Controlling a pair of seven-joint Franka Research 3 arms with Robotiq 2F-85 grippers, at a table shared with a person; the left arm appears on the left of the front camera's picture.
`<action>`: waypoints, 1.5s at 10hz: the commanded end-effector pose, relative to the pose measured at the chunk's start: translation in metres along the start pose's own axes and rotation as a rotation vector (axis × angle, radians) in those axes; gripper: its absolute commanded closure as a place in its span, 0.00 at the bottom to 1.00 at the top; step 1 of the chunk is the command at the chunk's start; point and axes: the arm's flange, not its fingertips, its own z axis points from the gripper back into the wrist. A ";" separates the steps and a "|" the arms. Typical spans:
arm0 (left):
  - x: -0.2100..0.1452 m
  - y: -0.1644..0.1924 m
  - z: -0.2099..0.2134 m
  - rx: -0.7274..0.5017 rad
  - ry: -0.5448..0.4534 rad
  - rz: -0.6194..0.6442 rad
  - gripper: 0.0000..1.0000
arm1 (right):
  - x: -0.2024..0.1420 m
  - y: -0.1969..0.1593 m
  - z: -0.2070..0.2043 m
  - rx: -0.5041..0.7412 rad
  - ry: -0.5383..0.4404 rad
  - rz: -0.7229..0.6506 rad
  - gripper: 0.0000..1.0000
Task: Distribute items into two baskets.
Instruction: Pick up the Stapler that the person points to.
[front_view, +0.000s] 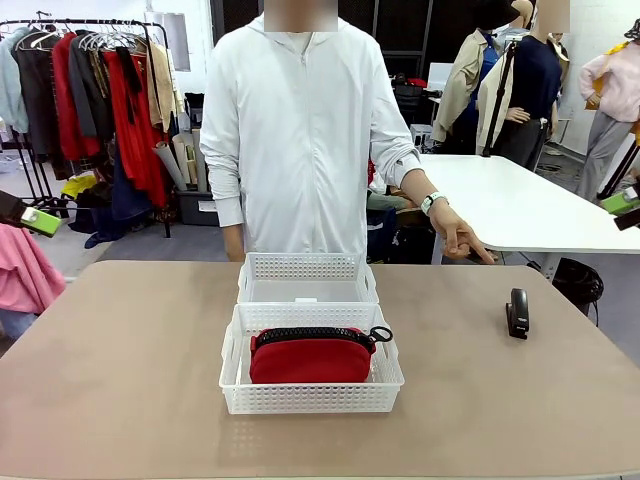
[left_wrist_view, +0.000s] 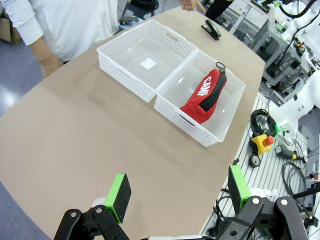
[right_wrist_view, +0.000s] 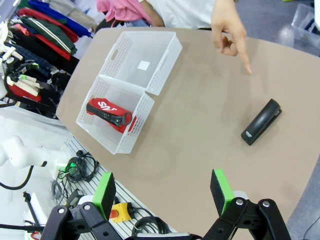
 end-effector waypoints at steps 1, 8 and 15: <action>0.000 -0.001 0.001 -0.004 -0.003 -0.003 0.00 | 0.013 0.004 -0.019 -0.069 0.043 -0.031 0.00; 0.000 -0.001 0.001 -0.004 -0.003 -0.003 0.00 | 0.024 0.026 -0.083 -0.379 0.160 -0.200 0.00; 0.000 -0.001 0.001 -0.004 -0.003 -0.003 0.00 | 0.042 0.001 -0.152 -0.589 0.201 -0.429 0.00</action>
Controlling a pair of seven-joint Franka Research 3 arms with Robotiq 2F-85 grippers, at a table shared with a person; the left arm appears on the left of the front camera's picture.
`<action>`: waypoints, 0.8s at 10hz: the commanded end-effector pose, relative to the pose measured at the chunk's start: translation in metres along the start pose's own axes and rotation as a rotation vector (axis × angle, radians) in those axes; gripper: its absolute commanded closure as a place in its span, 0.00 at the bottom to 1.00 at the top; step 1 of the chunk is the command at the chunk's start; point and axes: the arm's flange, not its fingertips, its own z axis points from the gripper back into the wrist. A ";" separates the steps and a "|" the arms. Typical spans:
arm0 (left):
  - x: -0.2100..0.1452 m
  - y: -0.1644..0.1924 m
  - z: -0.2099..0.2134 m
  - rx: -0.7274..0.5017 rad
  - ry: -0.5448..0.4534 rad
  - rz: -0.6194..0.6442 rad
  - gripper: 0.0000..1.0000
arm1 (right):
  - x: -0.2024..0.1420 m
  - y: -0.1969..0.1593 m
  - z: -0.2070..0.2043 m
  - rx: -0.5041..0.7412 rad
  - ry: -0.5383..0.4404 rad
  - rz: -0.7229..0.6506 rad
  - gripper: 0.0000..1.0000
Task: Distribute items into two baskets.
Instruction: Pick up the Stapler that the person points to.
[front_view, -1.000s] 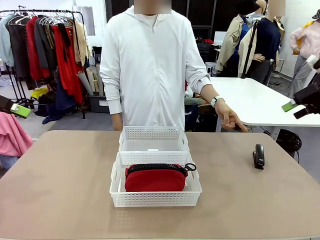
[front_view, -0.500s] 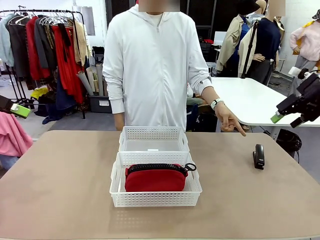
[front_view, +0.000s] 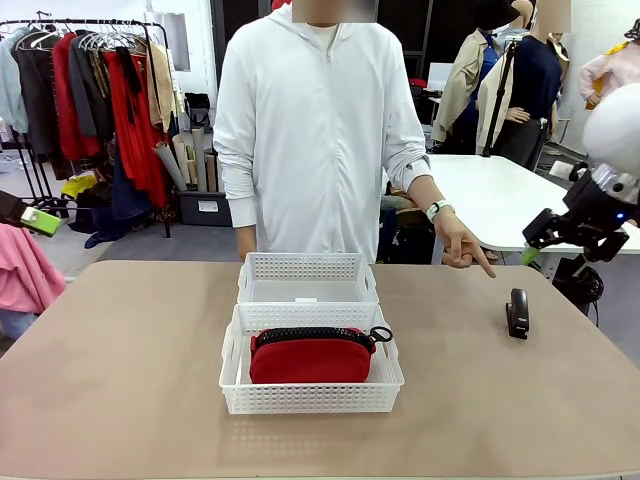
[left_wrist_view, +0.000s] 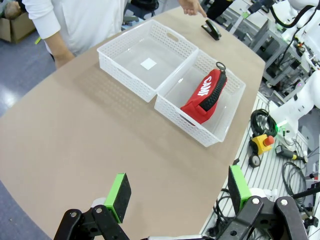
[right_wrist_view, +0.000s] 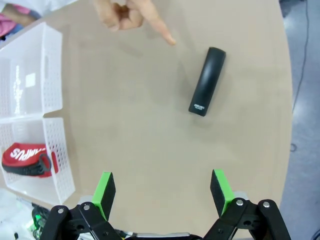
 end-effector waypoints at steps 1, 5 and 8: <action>0.000 -0.001 0.001 -0.005 -0.003 -0.003 0.00 | 0.018 0.008 -0.015 -0.062 0.014 -0.079 0.00; 0.000 -0.001 0.001 -0.005 -0.003 -0.003 0.00 | 0.041 0.002 -0.058 -0.099 0.025 -0.185 0.00; 0.000 -0.001 0.001 -0.005 -0.003 -0.003 0.00 | 0.057 -0.006 -0.080 -0.141 0.045 -0.237 0.00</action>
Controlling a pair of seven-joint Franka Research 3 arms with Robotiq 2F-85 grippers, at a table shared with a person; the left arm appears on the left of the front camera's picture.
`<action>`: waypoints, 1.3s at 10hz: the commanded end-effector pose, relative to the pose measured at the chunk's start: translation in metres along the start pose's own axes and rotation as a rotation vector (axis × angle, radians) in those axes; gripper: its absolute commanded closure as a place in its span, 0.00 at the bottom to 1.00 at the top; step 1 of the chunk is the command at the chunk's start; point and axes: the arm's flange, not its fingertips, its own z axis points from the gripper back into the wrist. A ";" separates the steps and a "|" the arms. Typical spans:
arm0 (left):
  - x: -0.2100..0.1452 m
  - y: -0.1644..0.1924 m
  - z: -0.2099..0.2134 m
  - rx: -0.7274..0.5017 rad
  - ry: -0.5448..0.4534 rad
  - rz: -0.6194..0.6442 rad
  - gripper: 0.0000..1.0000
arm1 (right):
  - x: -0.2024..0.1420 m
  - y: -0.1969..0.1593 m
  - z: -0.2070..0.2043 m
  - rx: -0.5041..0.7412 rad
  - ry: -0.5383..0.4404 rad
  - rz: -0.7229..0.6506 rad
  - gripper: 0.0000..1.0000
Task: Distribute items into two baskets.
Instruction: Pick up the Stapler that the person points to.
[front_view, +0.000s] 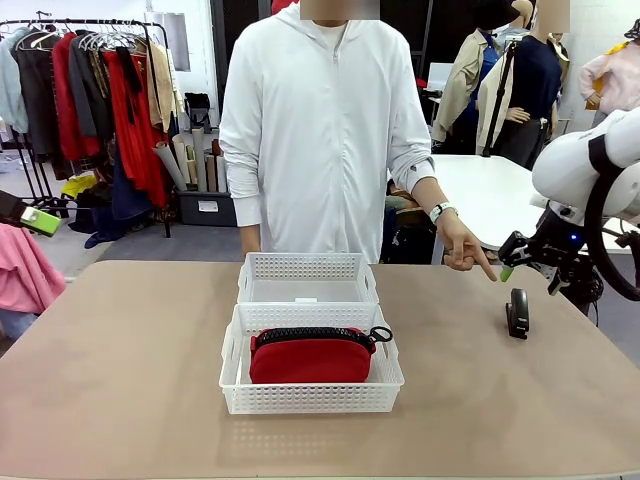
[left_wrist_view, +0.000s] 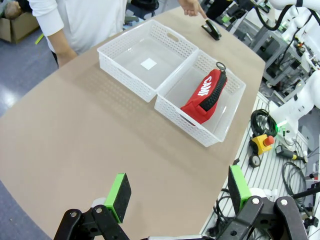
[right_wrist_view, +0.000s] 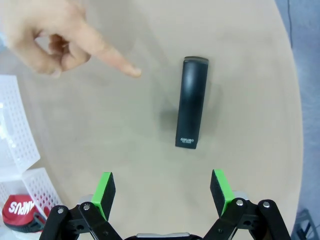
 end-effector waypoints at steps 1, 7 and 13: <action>0.000 -0.001 0.001 -0.005 -0.003 -0.003 0.00 | 0.019 0.002 -0.008 -0.059 -0.008 -0.047 0.00; 0.000 -0.001 0.001 -0.005 -0.003 -0.003 0.00 | 0.033 -0.003 -0.040 -0.116 0.031 -0.085 0.00; 0.000 -0.001 0.001 -0.005 -0.003 -0.003 0.00 | 0.033 -0.009 -0.073 -0.167 0.041 -0.098 0.00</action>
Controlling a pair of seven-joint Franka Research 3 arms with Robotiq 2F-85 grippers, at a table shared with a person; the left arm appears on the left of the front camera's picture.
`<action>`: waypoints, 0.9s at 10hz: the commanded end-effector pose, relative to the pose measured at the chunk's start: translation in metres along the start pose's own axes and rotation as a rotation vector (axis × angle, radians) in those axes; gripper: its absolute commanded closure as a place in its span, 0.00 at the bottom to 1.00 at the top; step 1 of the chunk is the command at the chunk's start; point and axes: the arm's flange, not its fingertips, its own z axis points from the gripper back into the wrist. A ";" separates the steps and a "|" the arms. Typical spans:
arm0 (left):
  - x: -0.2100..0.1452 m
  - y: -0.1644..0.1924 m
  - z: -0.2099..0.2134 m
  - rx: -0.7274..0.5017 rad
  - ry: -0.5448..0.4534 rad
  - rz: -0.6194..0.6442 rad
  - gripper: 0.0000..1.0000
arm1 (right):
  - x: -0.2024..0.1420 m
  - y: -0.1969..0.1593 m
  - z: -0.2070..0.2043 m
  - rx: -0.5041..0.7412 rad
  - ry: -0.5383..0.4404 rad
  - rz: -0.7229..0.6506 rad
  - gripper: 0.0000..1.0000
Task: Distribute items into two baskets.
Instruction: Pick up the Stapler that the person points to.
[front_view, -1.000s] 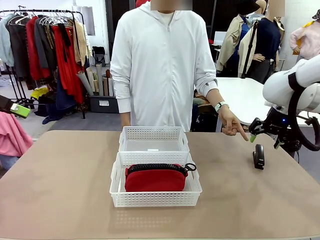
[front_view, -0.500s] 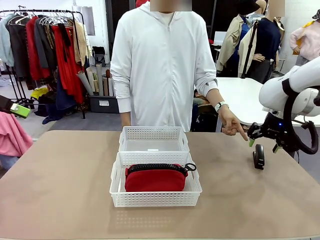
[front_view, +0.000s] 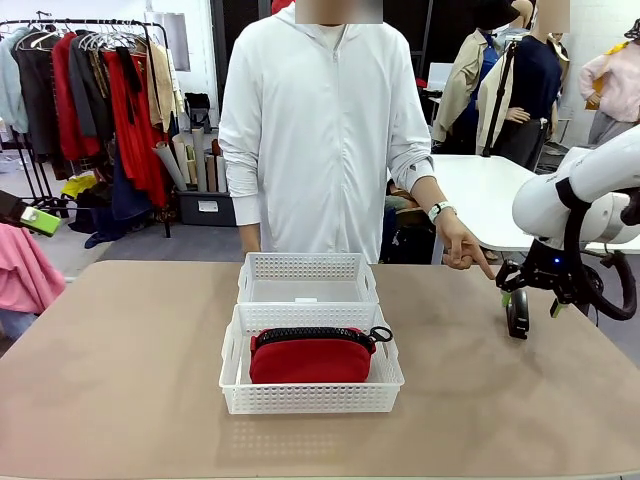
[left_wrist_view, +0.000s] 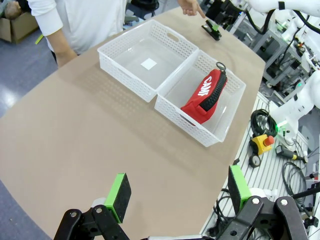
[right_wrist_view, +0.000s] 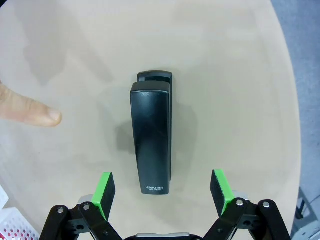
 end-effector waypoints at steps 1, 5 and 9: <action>0.000 -0.001 0.001 -0.006 -0.003 -0.003 0.00 | 0.006 0.008 -0.004 -0.020 -0.018 -0.021 0.00; 0.000 -0.001 0.001 -0.006 -0.003 -0.003 0.00 | 0.007 0.009 -0.015 -0.035 -0.007 -0.017 0.00; 0.000 -0.001 0.001 -0.006 -0.003 -0.003 0.00 | 0.010 0.013 -0.020 -0.042 -0.028 0.016 0.02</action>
